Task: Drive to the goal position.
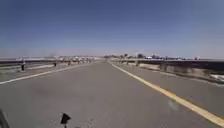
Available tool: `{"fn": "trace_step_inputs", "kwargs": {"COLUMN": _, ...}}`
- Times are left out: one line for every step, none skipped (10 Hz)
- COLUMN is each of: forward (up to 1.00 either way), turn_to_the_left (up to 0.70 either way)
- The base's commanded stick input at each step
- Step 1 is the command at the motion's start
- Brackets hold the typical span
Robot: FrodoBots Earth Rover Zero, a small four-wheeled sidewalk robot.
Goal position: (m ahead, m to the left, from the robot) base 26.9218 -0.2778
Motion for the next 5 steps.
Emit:
{"fn": "trace_step_inputs", "kwargs": {"forward": 1.0, "turn_to_the_left": 0.0}}
{"fn": "trace_step_inputs", "kwargs": {"forward": 1.0, "turn_to_the_left": 0.0}}
{"fn": "trace_step_inputs", "kwargs": {"forward": 1.0, "turn_to_the_left": 0.0}}
{"fn": "trace_step_inputs", "kwargs": {"forward": 1.0, "turn_to_the_left": 0.0}}
{"fn": "trace_step_inputs", "kwargs": {"forward": 1.0, "turn_to_the_left": 0.0}}
